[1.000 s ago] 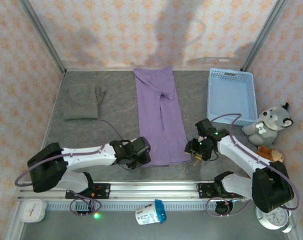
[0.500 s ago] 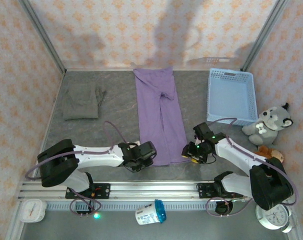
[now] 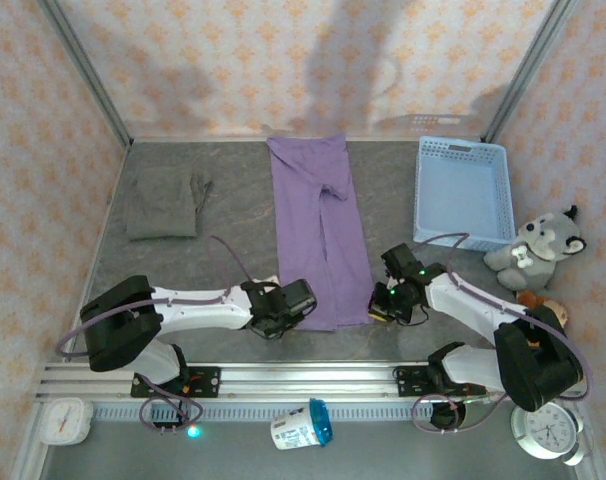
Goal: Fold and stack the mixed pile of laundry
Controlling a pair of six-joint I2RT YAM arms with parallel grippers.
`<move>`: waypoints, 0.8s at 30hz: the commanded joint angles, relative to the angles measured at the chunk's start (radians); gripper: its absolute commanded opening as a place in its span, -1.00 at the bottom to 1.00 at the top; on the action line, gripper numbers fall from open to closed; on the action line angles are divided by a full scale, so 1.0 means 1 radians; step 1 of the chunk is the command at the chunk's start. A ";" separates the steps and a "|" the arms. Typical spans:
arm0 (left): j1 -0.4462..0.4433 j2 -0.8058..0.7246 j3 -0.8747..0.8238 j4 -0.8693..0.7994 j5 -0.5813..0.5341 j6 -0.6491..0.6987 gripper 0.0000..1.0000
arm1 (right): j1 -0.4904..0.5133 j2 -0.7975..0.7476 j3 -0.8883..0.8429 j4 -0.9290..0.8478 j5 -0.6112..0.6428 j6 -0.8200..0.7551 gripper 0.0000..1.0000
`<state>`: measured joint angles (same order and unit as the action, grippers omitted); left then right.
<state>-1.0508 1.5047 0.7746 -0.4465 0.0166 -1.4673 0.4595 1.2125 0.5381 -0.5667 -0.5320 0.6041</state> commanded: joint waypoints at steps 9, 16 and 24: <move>0.125 -0.077 0.173 -0.179 -0.090 0.132 -1.00 | 0.004 -0.004 0.244 -0.074 0.081 -0.004 -1.00; 0.286 -0.060 0.268 -0.211 -0.037 0.255 -1.00 | -0.007 0.123 0.433 -0.117 0.186 -0.023 -1.00; 0.471 0.153 0.505 -0.219 0.102 0.431 -1.00 | -0.075 0.398 0.738 -0.154 0.180 -0.059 -1.00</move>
<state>-0.6167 1.5864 1.1984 -0.6235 0.0677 -1.1412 0.3996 1.5509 1.1950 -0.6899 -0.3843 0.5709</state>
